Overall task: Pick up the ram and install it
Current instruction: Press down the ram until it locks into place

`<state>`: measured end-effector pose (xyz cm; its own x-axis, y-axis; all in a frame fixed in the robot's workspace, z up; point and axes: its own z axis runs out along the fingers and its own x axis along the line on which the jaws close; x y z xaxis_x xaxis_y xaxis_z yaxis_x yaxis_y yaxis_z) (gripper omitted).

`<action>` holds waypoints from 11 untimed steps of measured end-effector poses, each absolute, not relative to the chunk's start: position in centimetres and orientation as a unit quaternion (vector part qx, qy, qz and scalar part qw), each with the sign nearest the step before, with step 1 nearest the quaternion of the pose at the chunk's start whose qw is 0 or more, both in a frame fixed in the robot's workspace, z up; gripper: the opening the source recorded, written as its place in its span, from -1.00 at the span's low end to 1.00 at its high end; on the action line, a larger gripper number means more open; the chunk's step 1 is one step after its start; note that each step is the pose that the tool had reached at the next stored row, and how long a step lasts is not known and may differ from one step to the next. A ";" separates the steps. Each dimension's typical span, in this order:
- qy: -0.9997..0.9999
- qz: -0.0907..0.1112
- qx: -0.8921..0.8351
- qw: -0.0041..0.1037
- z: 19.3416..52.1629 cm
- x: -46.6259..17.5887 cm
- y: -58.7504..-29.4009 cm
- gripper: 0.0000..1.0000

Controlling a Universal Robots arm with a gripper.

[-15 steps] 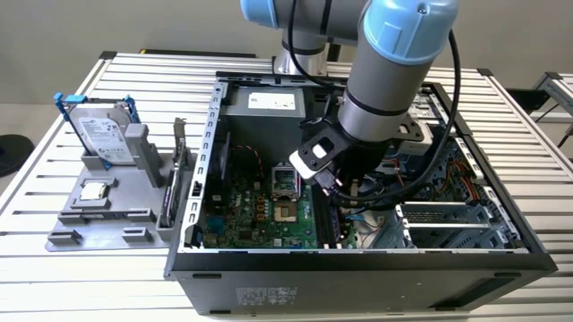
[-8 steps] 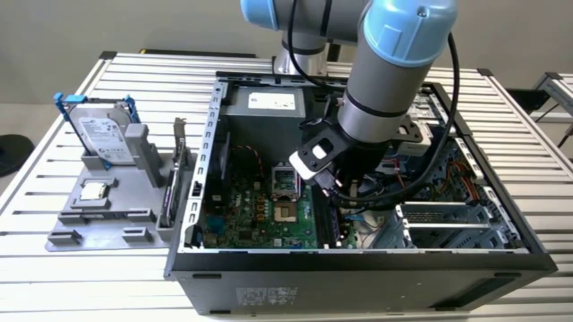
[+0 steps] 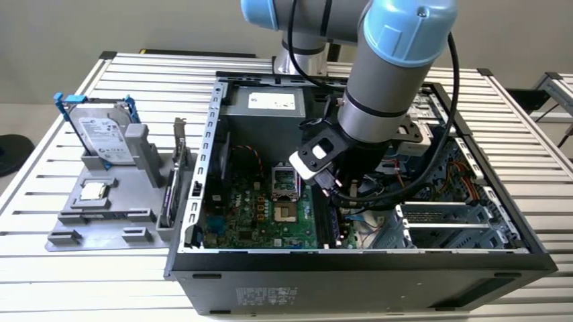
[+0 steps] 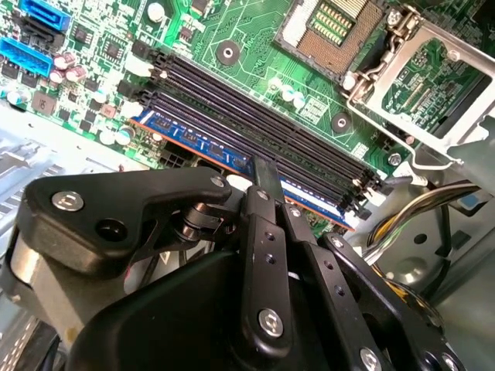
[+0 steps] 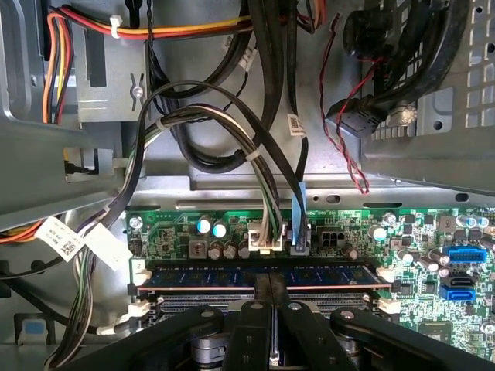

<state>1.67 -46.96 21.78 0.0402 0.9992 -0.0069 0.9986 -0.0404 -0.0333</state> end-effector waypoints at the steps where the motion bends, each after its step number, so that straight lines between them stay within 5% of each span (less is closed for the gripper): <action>1: -0.693 0.014 -0.721 0.010 21.8 1.7 -47.0 -1.00; 11: -0.693 0.014 -0.721 0.010 21.8 1.7 -47.0 -1.00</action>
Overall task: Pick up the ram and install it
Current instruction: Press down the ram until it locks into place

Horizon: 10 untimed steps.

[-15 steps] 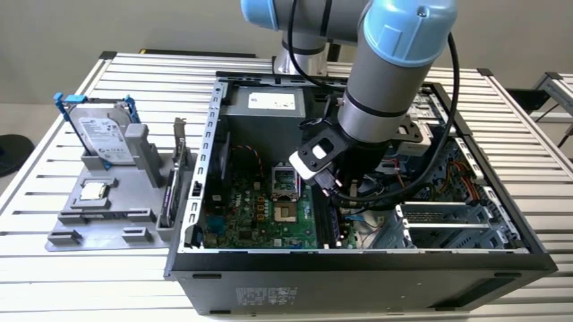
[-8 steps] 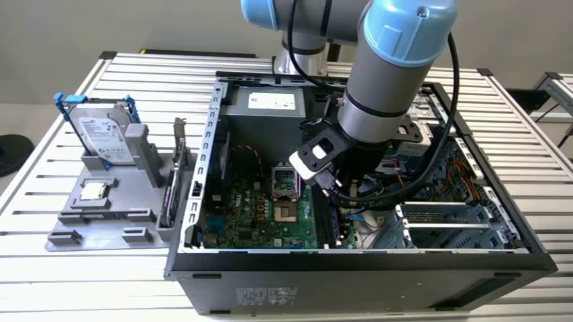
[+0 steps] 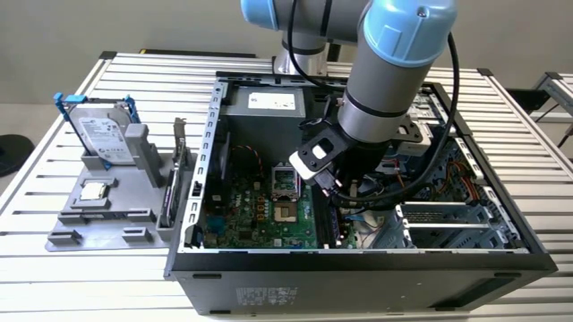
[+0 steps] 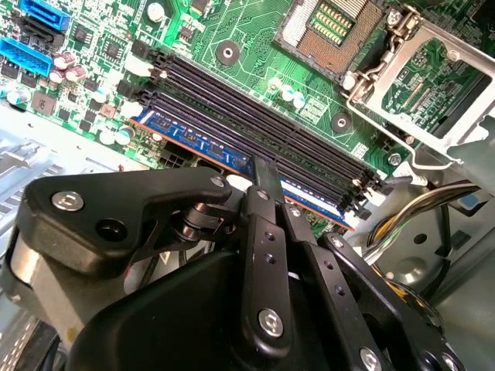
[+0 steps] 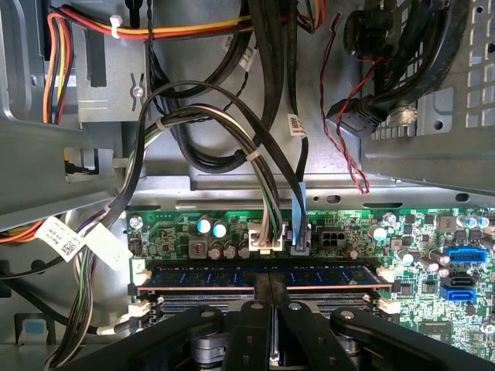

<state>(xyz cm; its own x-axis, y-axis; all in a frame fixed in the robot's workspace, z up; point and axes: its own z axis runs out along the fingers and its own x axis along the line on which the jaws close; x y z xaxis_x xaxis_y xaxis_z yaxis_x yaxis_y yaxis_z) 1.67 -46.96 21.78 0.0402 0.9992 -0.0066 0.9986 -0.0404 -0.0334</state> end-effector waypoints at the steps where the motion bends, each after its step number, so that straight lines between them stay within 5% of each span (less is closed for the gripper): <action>1: -0.693 0.014 -0.721 0.010 21.8 1.7 -47.0 -1.00; 10: -0.693 0.014 -0.721 0.010 21.8 1.7 -47.0 -1.00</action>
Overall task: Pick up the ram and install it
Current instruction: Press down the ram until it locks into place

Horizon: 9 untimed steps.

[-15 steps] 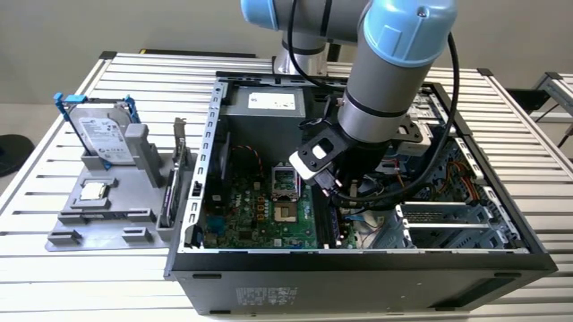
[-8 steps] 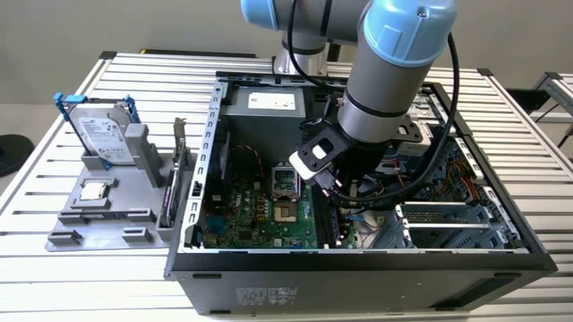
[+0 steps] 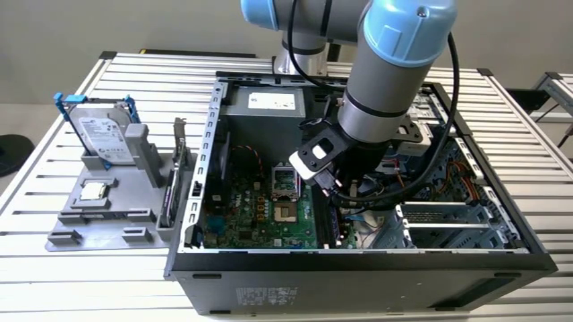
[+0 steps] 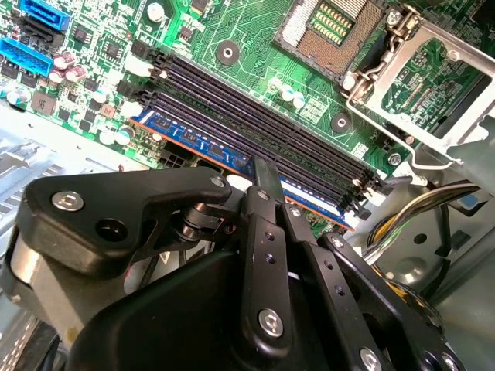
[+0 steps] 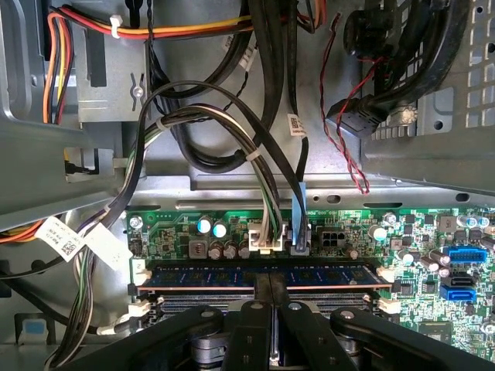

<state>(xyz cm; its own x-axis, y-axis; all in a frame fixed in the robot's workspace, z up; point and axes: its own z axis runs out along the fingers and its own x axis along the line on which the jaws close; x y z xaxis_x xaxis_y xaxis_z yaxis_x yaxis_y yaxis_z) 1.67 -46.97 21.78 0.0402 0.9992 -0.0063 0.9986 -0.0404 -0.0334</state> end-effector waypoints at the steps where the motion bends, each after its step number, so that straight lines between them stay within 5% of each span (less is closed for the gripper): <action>1: -0.693 0.014 -0.721 0.010 21.8 1.7 -47.0 -1.00; 9: -0.693 0.014 -0.721 0.010 21.8 1.7 -47.0 -1.00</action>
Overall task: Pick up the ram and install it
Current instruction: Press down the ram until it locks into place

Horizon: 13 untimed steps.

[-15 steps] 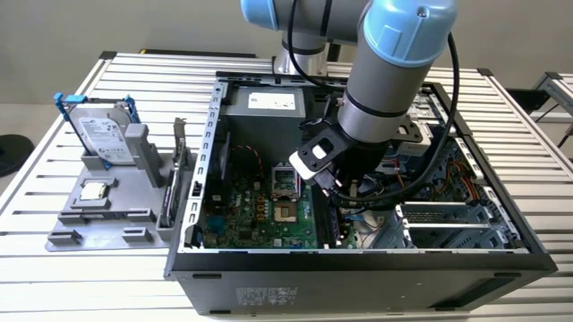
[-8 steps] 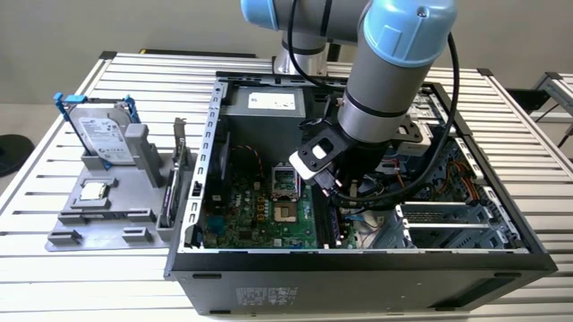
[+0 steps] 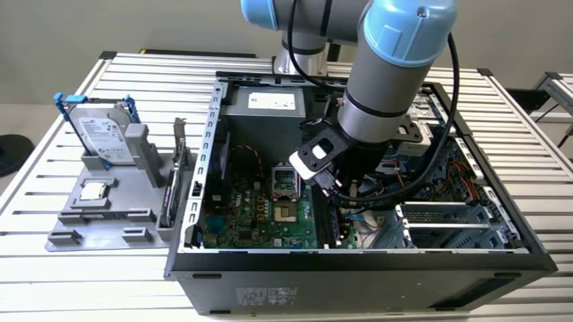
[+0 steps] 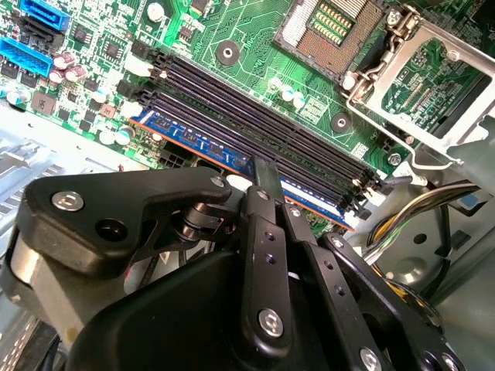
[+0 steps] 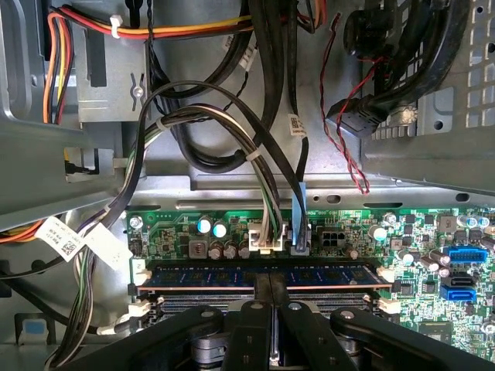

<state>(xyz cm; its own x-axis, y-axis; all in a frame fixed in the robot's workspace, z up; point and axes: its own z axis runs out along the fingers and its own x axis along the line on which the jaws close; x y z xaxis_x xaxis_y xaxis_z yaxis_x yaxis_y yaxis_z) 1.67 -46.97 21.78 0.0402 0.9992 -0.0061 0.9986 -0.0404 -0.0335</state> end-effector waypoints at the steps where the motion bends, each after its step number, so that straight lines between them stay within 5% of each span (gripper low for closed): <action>1: -0.693 0.014 -0.721 0.010 21.8 1.7 -47.0 -1.00; 13: -0.693 0.013 -0.721 0.010 24.2 1.7 -46.9 -1.00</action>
<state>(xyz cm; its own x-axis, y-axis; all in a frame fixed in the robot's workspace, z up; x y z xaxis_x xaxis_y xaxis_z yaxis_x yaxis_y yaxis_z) 1.67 -46.95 24.25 0.0402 0.9992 -0.0044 0.9986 -0.0404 -0.0332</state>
